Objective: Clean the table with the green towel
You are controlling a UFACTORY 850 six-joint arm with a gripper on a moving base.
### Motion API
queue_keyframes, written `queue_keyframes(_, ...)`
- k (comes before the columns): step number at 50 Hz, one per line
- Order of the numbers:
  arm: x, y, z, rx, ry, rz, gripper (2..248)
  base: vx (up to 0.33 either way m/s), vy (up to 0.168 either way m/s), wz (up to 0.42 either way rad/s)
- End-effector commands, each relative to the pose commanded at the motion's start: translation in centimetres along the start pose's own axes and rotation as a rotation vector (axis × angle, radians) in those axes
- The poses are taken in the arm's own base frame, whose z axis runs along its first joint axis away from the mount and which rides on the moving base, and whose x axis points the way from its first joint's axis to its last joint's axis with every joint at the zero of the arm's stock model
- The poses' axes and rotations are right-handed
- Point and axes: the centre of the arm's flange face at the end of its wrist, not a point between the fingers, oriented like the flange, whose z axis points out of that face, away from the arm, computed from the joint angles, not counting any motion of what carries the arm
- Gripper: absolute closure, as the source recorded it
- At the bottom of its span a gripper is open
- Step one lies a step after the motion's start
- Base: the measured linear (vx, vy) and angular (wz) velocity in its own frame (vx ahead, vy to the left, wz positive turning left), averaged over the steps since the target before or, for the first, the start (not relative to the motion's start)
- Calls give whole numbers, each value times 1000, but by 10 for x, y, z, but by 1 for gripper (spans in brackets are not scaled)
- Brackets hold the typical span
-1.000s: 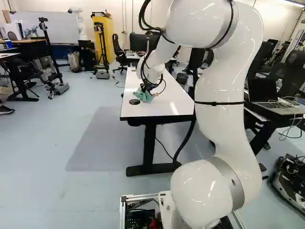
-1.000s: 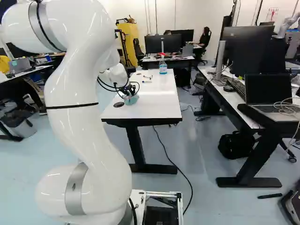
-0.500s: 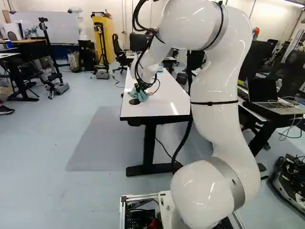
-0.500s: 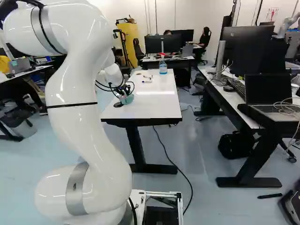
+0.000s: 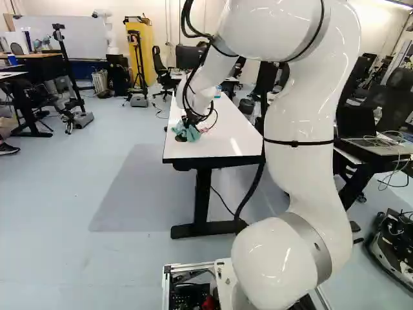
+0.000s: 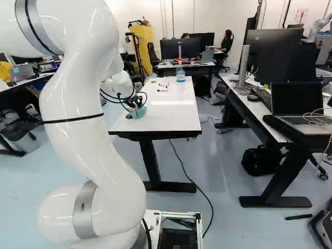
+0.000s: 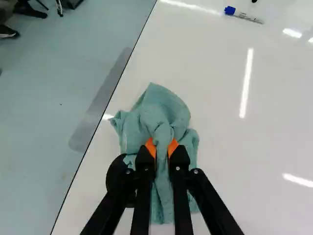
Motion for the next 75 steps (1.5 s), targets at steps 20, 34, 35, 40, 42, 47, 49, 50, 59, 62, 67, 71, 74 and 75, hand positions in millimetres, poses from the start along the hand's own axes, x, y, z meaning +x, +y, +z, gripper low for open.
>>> queue_keyframes(20, -17, 28, -14, -31, -14, 40, 204, 0, 0, 0)
queue_keyframes(34, -21, 52, -16, -57, -16, 73, 204, 0, 0, 0)
queue_keyframes(35, -21, 53, -16, -59, -16, 75, 204, 0, 0, 0)
queue_keyframes(40, -18, 61, -13, -66, -13, 84, 204, 0, 0, 0)
queue_keyframes(42, -16, 63, -11, -69, -11, 87, 204, 0, 0, 0)
queue_keyframes(47, -11, 69, -6, -74, -7, 93, 204, 0, 0, 0)
queue_keyframes(49, -8, 70, -4, -75, -5, 94, 204, 0, 0, 0)
queue_keyframes(50, -7, 71, -3, -76, -4, 95, 204, 0, 0, 0)
queue_keyframes(59, 5, 75, 9, -78, 6, 96, 204, 0, 0, 0)
queue_keyframes(62, 9, 75, 13, -77, 10, 95, 204, 0, 0, 0)
queue_keyframes(67, 16, 73, 19, -75, 16, 90, 204, 0, 0, 0)
queue_keyframes(71, 20, 70, 23, -71, 20, 85, 204, 0, 0, 0)
queue_keyframes(74, 23, 66, 25, -67, 23, 80, 204, 0, 0, 0)
queue_keyframes(75, 24, 65, 26, -65, 24, 78, 204, 0, 0, 0)
